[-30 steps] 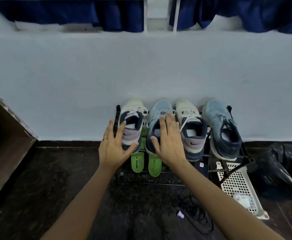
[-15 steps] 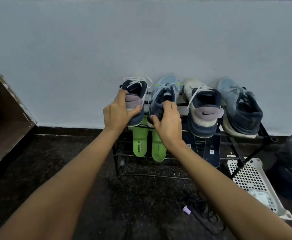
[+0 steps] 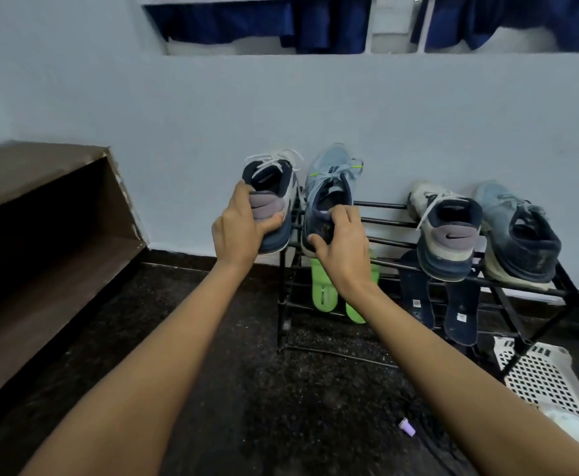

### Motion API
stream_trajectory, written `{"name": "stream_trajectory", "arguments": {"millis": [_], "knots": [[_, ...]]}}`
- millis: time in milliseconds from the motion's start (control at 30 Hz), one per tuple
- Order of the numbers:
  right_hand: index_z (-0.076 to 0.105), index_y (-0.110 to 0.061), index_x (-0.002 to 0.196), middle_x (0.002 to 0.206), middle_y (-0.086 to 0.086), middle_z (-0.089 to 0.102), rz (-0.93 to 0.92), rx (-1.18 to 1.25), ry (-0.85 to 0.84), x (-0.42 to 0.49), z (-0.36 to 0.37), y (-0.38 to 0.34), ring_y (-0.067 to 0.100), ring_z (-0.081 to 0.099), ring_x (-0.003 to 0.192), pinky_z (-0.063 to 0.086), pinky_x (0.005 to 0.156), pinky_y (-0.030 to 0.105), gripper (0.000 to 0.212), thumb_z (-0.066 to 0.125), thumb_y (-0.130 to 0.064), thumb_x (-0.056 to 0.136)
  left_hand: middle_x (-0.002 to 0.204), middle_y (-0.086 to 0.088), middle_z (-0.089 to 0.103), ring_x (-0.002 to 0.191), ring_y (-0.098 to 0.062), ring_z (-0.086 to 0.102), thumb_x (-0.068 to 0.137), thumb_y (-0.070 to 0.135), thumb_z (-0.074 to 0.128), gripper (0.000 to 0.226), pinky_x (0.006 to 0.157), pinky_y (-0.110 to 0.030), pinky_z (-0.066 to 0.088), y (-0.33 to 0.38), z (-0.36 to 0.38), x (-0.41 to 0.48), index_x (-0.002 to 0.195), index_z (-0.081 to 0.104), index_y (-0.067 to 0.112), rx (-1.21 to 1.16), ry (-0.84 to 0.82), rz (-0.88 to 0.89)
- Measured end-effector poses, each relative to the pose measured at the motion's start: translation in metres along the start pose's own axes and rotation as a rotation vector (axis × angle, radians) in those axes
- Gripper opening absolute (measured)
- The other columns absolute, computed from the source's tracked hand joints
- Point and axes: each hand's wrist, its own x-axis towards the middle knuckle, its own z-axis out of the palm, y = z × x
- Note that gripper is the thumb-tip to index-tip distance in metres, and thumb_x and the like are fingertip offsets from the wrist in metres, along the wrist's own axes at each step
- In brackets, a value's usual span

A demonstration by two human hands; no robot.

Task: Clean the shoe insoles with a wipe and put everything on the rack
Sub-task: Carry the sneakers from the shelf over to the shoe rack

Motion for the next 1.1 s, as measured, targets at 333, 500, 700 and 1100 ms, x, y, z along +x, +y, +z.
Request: {"name": "stream_trajectory", "arguments": {"millis": [333,500,700,1100], "knots": [[0.049,-0.007,0.089,0.094,0.009,0.049,-0.140,0.045,-0.181,-0.065,0.074,-0.084,0.029,0.050,0.086,0.030,0.066,0.028,0.033,0.076,-0.013,0.072,0.105,-0.002,0.064,0.098,-0.018,0.062,0.079,0.025,0.082,0.055,0.081,-0.035,0.049,-0.113,-0.092,-0.066,0.122,0.053,0.008,-0.031,0.051,-0.198],[0.043,-0.010,0.088,0.097,0.007,0.046,-0.061,0.103,-0.384,-0.110,0.126,-0.121,0.029,0.048,0.093,0.026,0.069,0.028,0.032,0.073,-0.016,0.078,0.105,-0.006,0.061,0.080,0.004,0.057,0.083,0.013,0.078,0.046,0.070,-0.010,0.044,-0.171,-0.118,-0.115,0.121,0.052,0.007,-0.011,-0.005,-0.313],[0.033,-0.015,0.085,0.094,0.000,0.038,-0.019,0.137,-0.614,-0.181,0.189,-0.147,0.027,0.048,0.099,0.036,0.081,0.033,0.038,0.071,-0.017,0.079,0.110,-0.008,0.063,0.095,-0.022,0.064,0.081,0.022,0.079,0.045,0.075,-0.019,0.046,-0.247,-0.131,-0.185,0.116,0.054,0.010,0.065,-0.072,-0.485],[0.044,-0.010,0.100,0.110,0.005,0.045,0.064,0.079,-0.929,-0.303,0.279,-0.147,0.025,0.043,0.116,0.038,0.091,0.031,0.034,0.070,-0.014,0.078,0.103,-0.002,0.057,0.091,-0.022,0.063,0.080,0.022,0.079,0.039,0.071,-0.028,0.043,-0.341,-0.120,-0.296,0.103,0.049,0.020,0.031,-0.210,-0.725]]}}
